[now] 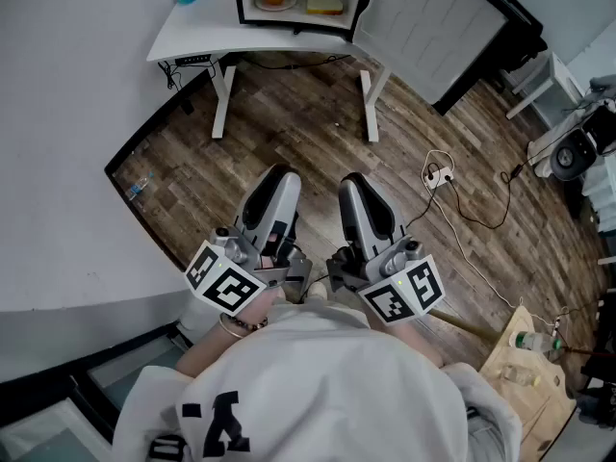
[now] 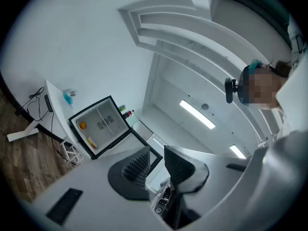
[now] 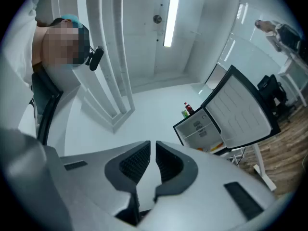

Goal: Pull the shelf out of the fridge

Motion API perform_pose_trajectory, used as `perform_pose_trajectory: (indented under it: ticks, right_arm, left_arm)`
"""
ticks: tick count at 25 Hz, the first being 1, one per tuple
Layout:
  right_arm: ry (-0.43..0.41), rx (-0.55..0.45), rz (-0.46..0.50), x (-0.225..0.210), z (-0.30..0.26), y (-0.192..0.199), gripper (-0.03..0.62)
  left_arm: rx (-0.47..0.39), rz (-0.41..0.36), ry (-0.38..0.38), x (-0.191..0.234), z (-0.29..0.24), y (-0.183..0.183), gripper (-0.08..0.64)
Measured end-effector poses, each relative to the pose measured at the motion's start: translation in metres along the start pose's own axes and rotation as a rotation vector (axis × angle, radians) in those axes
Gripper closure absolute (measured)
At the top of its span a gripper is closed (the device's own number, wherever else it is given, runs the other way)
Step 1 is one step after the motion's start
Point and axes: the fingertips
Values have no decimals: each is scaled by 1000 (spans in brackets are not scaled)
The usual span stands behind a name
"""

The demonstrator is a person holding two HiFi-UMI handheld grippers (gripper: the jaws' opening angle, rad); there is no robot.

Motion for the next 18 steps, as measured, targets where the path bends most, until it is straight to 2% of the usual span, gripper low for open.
perform_pose_trajectory:
  ticks: [9, 14, 18]
  right_arm:
    - [-2, 26, -12, 1, -3, 5, 535]
    - [0, -28, 9, 2, -2, -5, 535]
    - [1, -48, 30, 1, 1, -10, 535]
  left_arm:
    - [6, -35, 0, -2, 1, -4, 463]
    - [82, -135, -34, -1, 2, 2, 471]
    - [126, -182, -49, -3, 0, 8, 471]
Point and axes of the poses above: the fingertips, and each gripper's own axes: z backward along the fingers, x to its left, y out of its underside, and after that the axes turned 8 degrees about y, right-handed
